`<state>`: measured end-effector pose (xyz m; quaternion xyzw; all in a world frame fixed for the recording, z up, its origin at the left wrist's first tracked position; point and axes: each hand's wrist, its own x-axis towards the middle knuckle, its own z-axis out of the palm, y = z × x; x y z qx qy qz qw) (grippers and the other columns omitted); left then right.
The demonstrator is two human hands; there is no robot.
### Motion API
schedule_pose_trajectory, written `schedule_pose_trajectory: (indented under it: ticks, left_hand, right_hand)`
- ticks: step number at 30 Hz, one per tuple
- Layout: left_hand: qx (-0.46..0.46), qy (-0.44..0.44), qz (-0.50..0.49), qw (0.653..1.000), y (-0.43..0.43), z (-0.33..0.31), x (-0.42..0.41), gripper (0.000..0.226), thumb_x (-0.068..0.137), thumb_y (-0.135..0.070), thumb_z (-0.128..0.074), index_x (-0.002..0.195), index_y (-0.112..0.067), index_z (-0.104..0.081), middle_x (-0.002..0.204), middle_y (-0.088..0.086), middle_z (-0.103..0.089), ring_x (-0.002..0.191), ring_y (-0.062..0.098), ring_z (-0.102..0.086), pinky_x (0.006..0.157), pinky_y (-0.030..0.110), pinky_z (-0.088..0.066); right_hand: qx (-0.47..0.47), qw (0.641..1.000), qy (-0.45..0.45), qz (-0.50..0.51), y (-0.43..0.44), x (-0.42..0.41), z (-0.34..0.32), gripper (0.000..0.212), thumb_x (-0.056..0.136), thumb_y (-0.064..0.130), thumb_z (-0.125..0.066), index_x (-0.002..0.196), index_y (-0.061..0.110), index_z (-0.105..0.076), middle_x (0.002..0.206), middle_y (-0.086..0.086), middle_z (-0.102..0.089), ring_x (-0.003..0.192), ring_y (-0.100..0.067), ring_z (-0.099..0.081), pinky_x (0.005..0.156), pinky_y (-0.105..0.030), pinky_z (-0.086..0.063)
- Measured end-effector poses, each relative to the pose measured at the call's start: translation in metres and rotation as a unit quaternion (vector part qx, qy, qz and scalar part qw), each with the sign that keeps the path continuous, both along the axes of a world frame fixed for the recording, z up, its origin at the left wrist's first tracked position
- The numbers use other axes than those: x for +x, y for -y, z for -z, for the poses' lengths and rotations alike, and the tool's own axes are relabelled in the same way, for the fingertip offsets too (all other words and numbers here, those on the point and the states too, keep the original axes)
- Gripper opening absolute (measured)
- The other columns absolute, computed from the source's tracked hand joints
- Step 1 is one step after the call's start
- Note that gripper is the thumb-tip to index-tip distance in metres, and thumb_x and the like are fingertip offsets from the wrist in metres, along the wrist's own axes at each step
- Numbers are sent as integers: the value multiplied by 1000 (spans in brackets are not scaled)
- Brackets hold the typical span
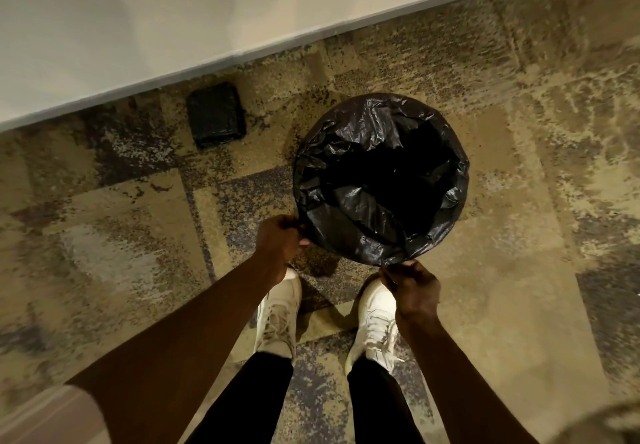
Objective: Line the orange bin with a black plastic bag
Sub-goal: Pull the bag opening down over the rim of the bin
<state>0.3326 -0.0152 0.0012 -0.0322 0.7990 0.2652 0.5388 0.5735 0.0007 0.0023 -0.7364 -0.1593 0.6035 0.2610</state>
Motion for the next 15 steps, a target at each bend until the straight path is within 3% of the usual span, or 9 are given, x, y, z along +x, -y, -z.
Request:
schedule_pose_trajectory:
  ticks: [2,4,6,8,11,13,15]
  left_hand:
    - [-28,-98,77,992,-3,3,1,14,95,-1,-71,108,-5,-72,95,16,-79,83,31,-78,71,42,-65]
    - [-38,-147,55,987,-9,-1,3,11,95,-6,-73,106,-5,-71,104,20,-77,90,39,-77,81,51,-66]
    - [-25,-130,-39,990,-18,-10,6,11,99,-12,-68,105,-4,-74,103,20,-78,85,38,-79,79,53,-67]
    - [1,-65,-134,989,-25,-22,13,28,105,-28,-61,102,-5,-76,103,18,-79,86,35,-79,79,45,-67]
    - [25,1,-156,987,-29,-31,22,49,99,-54,-65,92,-7,-73,105,19,-78,95,34,-77,85,44,-64]
    - [26,19,-157,987,-27,-34,26,41,92,-42,-80,87,-3,-70,103,26,-78,90,31,-75,84,43,-61]
    - [34,56,-192,979,-26,-35,26,24,91,-21,-84,90,-1,-71,98,24,-77,82,30,-71,80,42,-60]
  right_hand:
    - [10,1000,20,-1,-4,-2,2,21,82,-21,-68,78,-1,-69,64,-3,-75,67,-27,-72,60,-26,-62]
    - [17,1000,22,-1,-9,-4,1,22,83,-21,-68,81,1,-72,65,-1,-77,61,-19,-73,56,-24,-60]
    - [8,1000,24,-13,-15,-5,0,22,84,-22,-67,86,-1,-74,69,-6,-78,62,-20,-74,55,-23,-59]
    - [-28,999,15,-21,-22,-5,-2,21,86,-24,-62,97,-10,-73,79,-17,-76,68,-30,-72,54,-23,-60]
    - [-79,997,-3,-4,-28,-2,-9,31,87,-28,-59,113,-14,-68,90,-19,-73,66,-28,-74,56,-24,-62]
    - [-87,995,11,45,-32,5,-13,31,92,-25,-52,118,-13,-65,94,-22,-71,72,-30,-73,61,-30,-65]
    - [-69,992,25,100,-37,12,-17,30,100,-10,-48,127,-12,-62,97,-19,-69,79,-30,-71,79,-41,-65]
